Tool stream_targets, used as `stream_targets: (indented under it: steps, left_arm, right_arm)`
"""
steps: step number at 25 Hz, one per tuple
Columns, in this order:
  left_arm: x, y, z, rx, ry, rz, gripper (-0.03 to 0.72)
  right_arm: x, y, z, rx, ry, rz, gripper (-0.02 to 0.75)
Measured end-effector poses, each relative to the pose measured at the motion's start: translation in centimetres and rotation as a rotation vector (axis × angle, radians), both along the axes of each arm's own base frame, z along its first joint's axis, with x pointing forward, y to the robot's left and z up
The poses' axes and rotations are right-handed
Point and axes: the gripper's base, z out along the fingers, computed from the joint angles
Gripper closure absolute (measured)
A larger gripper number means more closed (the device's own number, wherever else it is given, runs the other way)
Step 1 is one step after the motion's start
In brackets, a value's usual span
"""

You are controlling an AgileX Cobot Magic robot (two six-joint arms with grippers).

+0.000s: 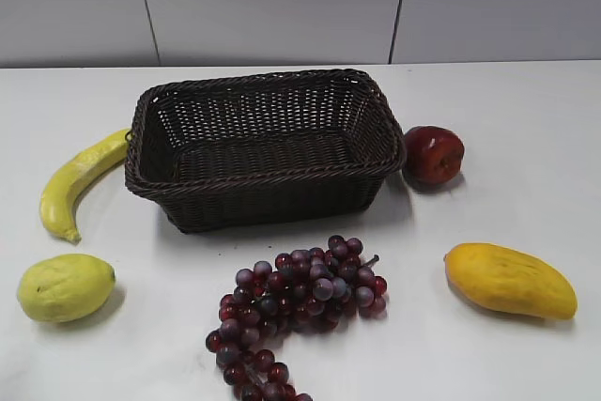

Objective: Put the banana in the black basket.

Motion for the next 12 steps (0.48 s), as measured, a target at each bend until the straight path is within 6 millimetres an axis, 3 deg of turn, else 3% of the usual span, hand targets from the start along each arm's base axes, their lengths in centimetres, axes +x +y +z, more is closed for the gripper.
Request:
stream_targets:
  steps: [12]
  left_arm:
    - [13.5,-0.3,-2.4,-0.058,0.420,-0.063,0.091]
  right_arm:
    - [0.0,0.0,0.0,0.000,0.000,0.000,0.154]
